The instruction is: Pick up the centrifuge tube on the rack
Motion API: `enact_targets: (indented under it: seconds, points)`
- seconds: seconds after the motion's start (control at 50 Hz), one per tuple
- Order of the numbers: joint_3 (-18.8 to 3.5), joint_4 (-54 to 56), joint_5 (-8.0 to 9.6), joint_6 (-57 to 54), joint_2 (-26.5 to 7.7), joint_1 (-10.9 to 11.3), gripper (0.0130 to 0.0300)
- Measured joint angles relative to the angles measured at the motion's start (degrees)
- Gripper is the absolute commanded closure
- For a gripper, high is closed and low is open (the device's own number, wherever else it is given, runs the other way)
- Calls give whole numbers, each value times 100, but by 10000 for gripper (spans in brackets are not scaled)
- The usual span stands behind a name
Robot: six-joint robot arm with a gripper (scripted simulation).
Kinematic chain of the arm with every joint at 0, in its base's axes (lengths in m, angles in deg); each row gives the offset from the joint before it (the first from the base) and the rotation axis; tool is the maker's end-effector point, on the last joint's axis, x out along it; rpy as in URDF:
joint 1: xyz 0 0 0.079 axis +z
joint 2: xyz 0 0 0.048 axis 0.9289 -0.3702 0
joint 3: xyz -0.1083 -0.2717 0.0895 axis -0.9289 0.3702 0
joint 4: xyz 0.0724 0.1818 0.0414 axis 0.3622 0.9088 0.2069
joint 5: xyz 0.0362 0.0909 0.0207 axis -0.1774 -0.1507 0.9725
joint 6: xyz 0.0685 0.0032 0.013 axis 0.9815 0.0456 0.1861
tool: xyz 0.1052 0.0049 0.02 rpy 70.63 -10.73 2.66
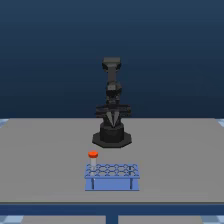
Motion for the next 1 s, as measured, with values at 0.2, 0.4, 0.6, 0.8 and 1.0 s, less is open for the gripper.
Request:
enact_targets:
  seconds: [0.2, 0.4, 0.6, 0.8, 1.0]
  points:
    - [0, 0, 0, 0, 0, 0, 130]
    - [0, 0, 0, 0, 0, 0, 130]
    - [-2, -26, 0, 23, -4, -4, 130]
    - [-12, -198, -4, 165, -28, -31, 130]
    - [-35, -547, -11, 463, -80, -90, 130]
